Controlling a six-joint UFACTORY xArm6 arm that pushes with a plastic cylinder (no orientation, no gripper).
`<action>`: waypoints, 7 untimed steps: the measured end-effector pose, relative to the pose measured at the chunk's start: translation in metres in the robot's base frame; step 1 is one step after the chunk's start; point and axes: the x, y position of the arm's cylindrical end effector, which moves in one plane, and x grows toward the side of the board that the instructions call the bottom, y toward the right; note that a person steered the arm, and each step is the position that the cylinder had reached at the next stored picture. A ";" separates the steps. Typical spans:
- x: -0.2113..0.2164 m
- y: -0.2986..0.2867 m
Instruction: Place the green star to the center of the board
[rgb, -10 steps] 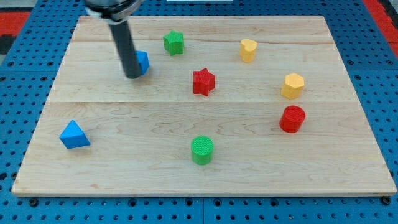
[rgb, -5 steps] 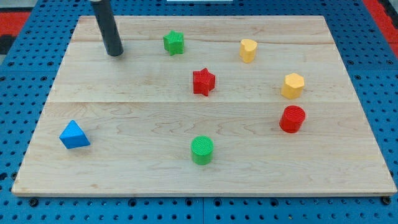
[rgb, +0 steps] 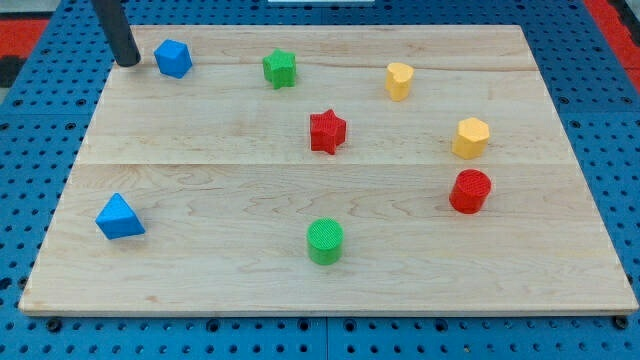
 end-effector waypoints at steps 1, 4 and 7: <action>0.044 0.019; -0.014 0.108; 0.025 0.236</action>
